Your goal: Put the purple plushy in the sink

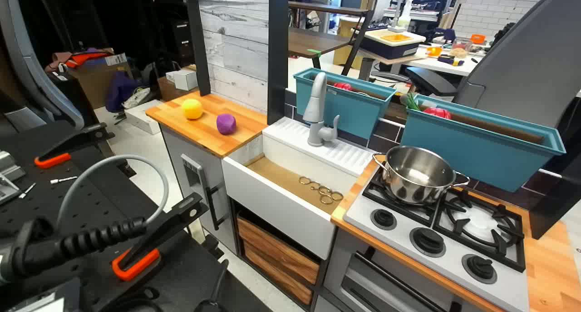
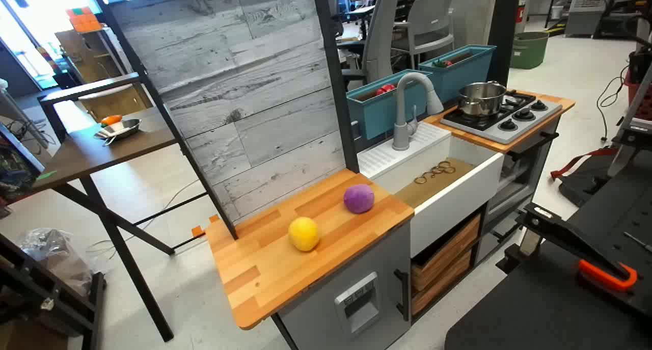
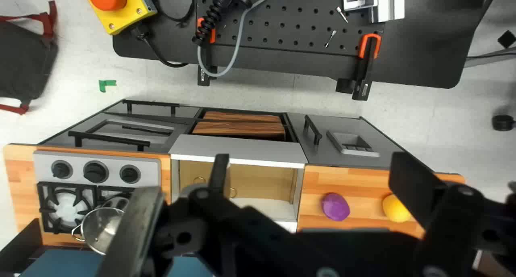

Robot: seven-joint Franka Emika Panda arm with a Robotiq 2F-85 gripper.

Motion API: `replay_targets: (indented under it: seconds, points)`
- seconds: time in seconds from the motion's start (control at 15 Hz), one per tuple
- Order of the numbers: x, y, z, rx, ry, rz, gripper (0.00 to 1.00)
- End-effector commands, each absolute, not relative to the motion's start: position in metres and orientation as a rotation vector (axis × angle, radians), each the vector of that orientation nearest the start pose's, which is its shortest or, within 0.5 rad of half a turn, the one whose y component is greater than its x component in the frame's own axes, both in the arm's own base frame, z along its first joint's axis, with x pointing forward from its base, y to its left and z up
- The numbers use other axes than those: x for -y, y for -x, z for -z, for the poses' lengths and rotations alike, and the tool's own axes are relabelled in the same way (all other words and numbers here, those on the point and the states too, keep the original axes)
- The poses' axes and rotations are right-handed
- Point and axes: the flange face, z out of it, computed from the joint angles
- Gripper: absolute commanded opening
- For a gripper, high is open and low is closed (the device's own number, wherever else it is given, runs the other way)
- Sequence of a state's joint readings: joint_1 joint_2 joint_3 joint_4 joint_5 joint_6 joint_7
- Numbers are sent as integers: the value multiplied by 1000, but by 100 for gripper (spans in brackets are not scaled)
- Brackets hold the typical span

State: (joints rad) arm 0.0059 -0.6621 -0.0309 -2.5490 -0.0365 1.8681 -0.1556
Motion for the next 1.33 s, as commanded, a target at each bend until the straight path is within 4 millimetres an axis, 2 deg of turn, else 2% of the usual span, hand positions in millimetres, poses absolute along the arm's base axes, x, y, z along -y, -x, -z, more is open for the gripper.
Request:
replay_targets:
  seconds: [0.0,0.87,1.07,1.27]
  points:
    - [12,-347,-484,234,3147,-33,100]
    - [12,-347,-484,234,3147,-33,100]
    - [-14,-348,-466,253,3111,-81,100]
    - [-58,-361,-425,295,3099,-153,100]
